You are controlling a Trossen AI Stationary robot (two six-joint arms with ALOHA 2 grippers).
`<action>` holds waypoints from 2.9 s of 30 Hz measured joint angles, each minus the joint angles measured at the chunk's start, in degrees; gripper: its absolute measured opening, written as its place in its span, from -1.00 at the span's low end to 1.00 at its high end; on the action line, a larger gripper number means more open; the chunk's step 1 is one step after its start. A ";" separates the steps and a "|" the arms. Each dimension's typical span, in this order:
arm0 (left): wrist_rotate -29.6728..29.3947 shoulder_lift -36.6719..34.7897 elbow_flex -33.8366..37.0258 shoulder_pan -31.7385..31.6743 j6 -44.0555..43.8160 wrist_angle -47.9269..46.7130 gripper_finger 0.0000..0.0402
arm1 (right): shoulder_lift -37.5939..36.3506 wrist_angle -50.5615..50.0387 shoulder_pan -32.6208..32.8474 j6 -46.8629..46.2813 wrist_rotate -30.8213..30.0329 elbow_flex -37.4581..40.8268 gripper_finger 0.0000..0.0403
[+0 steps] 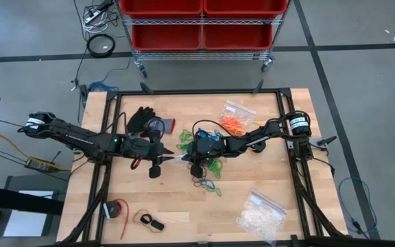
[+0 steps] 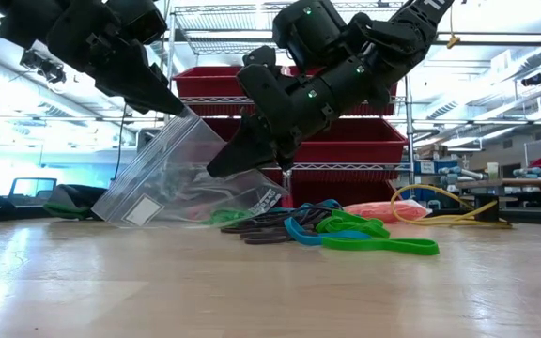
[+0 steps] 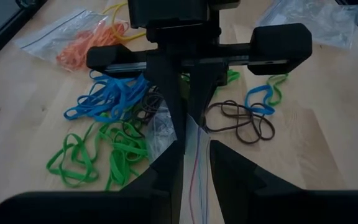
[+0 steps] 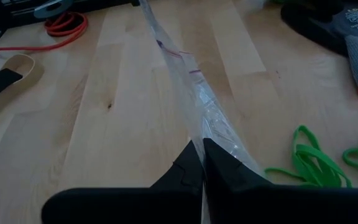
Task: Sort rubber bands
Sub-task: Open the transparent zip bag
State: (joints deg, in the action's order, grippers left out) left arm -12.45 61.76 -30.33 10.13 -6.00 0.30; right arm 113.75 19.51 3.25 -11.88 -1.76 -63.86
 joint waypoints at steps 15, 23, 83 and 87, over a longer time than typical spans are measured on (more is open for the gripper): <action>-0.59 0.01 0.00 0.00 0.00 -1.65 -0.56 | 0.00 -0.32 -0.01 0.00 0.46 0.00 -1.00; -0.72 0.00 0.00 0.00 0.69 -2.34 -0.56 | 0.00 -0.35 0.00 0.00 0.46 0.00 -1.00; 2.79 0.31 0.07 0.00 -1.79 -3.32 -0.56 | 0.00 -0.44 -0.02 -0.11 0.44 0.00 -1.00; 2.97 0.31 0.07 0.00 -1.79 -3.48 -0.56 | 0.00 -0.44 0.00 -0.11 0.44 0.00 -1.00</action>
State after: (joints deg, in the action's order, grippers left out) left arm -9.47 62.06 -30.26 10.13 -7.79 -3.19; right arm 113.75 19.07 3.25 -11.99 -1.32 -63.86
